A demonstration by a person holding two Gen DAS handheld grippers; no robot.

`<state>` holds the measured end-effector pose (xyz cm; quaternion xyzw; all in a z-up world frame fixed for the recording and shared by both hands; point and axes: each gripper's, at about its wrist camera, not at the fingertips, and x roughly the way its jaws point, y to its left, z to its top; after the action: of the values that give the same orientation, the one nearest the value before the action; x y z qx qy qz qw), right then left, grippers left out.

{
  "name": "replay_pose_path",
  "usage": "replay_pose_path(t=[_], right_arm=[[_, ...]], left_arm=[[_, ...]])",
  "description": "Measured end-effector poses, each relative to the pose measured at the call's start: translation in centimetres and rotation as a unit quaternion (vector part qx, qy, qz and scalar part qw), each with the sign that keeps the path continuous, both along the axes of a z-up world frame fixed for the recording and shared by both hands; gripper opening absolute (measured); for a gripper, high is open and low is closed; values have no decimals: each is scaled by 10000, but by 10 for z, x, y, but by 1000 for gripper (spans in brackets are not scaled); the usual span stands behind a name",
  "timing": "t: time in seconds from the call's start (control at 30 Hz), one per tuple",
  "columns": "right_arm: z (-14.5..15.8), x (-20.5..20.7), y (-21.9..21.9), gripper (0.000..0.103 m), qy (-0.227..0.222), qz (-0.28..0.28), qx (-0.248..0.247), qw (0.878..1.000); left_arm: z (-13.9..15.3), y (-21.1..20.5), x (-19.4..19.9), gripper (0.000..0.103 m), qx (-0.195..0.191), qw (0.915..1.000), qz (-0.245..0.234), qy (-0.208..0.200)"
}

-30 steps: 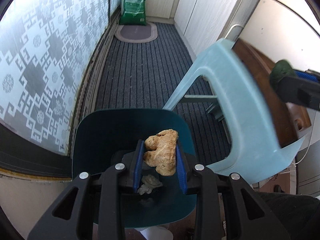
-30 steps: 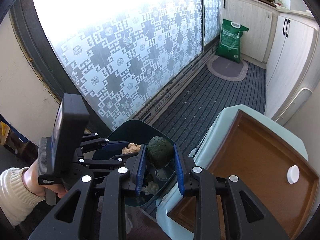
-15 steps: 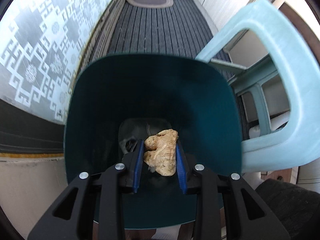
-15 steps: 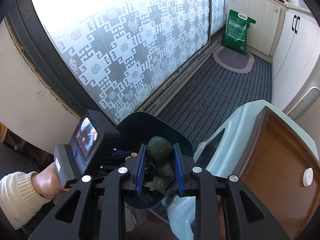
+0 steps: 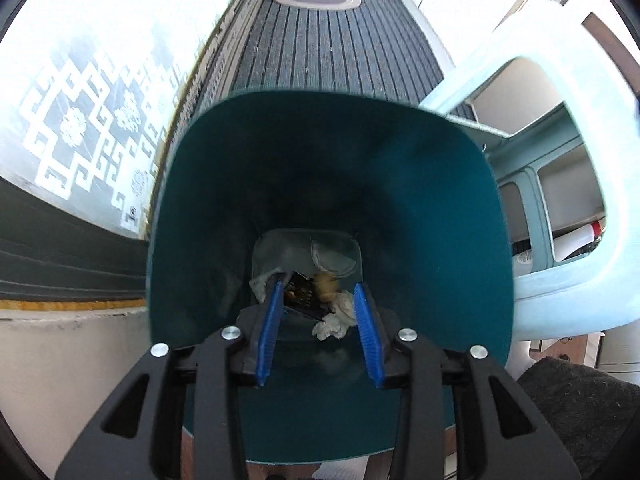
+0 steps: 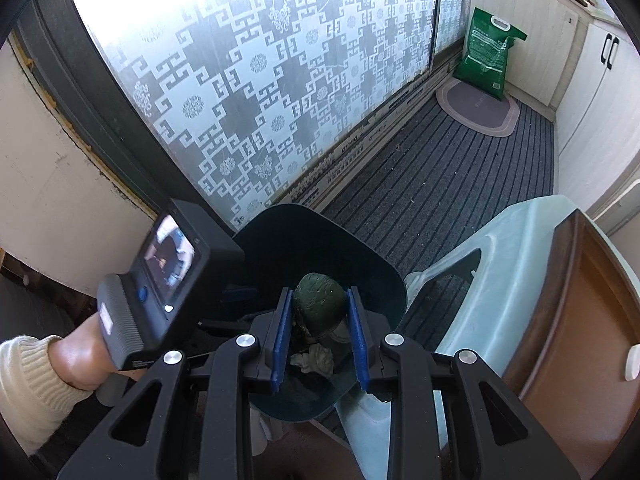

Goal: Collect trash
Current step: 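Lower both grippers into the bin and open them to drop the items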

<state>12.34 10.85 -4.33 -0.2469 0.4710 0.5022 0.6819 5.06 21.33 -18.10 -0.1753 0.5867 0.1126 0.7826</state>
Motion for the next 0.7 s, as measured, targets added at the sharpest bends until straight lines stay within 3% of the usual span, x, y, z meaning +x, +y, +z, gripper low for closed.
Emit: replay_pose_path(t=[0.4,0.7], right_arm=[[-20,-7,16,27,-100,57,-312,9994],[-38,-16,28,27,-244,185,-571,9979]], left_arm=[[71,4,-17,24,285,9959,70,-861],[152,10,-47,20,885,9778,365,-1862]])
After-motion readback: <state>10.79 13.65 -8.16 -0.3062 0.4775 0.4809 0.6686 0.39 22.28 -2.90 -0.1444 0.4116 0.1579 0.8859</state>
